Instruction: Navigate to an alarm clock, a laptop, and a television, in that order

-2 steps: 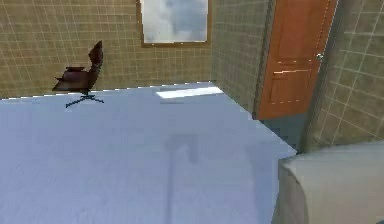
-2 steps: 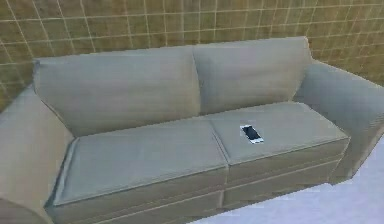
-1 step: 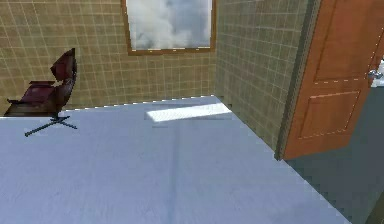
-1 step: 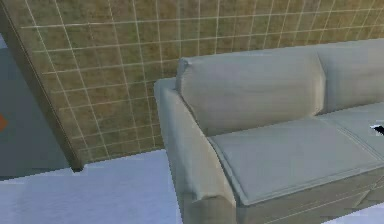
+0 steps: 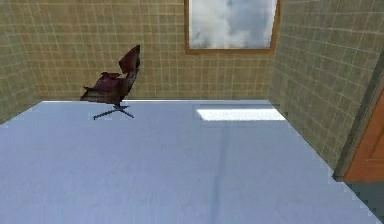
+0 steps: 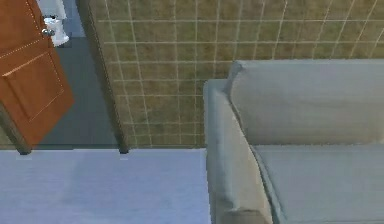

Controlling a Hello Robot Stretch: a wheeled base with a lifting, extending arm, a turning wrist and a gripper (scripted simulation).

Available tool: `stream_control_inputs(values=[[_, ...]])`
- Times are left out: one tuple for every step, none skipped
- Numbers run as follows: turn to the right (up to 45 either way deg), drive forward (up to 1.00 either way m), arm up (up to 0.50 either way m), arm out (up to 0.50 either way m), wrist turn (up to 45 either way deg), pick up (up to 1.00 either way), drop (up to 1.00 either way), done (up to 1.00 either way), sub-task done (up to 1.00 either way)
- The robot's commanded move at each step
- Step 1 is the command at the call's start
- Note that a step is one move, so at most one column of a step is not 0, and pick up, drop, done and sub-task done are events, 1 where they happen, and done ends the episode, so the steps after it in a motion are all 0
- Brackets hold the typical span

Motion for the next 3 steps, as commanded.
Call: stream_control_inputs(values=[[0.0,0.05,0.0,0.0,0.0,0.0,0.0,0.0,0.0],[45.0,0.0,0.0,0.0,0.0,0.0,0.0,0.0,0.0],[6.0,0.0,0.0,0.0,0.0,0.0,0.0,0.0,0.0]])
